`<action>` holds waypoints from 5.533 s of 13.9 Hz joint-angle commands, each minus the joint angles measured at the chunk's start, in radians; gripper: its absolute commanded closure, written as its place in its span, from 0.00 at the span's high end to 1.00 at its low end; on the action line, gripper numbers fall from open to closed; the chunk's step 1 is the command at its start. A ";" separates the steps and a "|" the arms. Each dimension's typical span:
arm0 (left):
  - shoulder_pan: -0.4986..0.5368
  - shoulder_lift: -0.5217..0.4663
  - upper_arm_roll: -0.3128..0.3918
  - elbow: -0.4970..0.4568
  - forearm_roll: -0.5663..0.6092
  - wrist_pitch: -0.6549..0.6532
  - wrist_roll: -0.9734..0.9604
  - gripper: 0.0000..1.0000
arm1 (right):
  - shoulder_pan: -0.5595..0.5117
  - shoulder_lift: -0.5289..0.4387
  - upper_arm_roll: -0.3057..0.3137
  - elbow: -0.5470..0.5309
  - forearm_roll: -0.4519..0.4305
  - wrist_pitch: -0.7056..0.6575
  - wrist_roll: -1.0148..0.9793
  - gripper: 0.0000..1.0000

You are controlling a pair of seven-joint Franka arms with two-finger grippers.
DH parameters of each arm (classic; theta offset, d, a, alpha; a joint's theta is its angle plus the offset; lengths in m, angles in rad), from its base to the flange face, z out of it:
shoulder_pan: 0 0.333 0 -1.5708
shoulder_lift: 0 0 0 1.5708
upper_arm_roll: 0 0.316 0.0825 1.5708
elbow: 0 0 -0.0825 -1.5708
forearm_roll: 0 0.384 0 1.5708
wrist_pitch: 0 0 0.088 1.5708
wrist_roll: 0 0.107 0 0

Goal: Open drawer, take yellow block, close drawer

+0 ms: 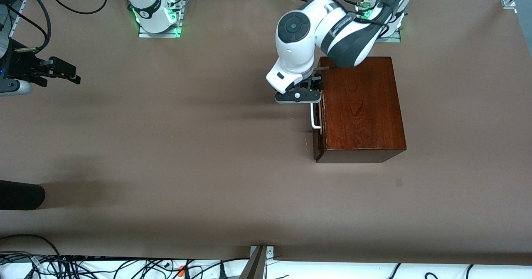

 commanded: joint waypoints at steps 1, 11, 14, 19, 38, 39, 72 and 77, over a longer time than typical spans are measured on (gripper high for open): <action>-0.007 -0.015 0.006 -0.078 0.057 0.051 -0.020 1.00 | 0.009 0.001 -0.009 0.018 0.013 -0.019 0.007 1.00; -0.007 0.096 0.007 -0.074 0.153 0.100 -0.064 1.00 | 0.009 0.001 -0.009 0.018 0.013 -0.019 0.007 1.00; -0.007 0.100 0.007 -0.072 0.153 0.104 -0.071 1.00 | 0.009 0.001 -0.009 0.018 0.013 -0.019 0.007 1.00; -0.023 0.116 0.009 -0.069 0.160 0.118 -0.098 1.00 | 0.009 0.001 -0.009 0.017 0.013 -0.019 0.007 1.00; -0.131 0.232 0.009 0.093 0.168 0.114 -0.173 1.00 | 0.009 0.001 -0.009 0.018 0.013 -0.019 0.005 1.00; -0.134 0.243 0.009 0.111 0.168 0.112 -0.172 1.00 | 0.009 0.001 -0.009 0.018 0.013 -0.019 0.005 1.00; -0.219 0.356 0.007 0.314 0.131 0.120 -0.273 1.00 | 0.009 0.001 -0.009 0.017 0.013 -0.019 0.005 1.00; -0.233 0.387 0.007 0.362 0.131 0.134 -0.285 1.00 | 0.009 0.001 -0.010 0.018 0.013 -0.019 0.003 1.00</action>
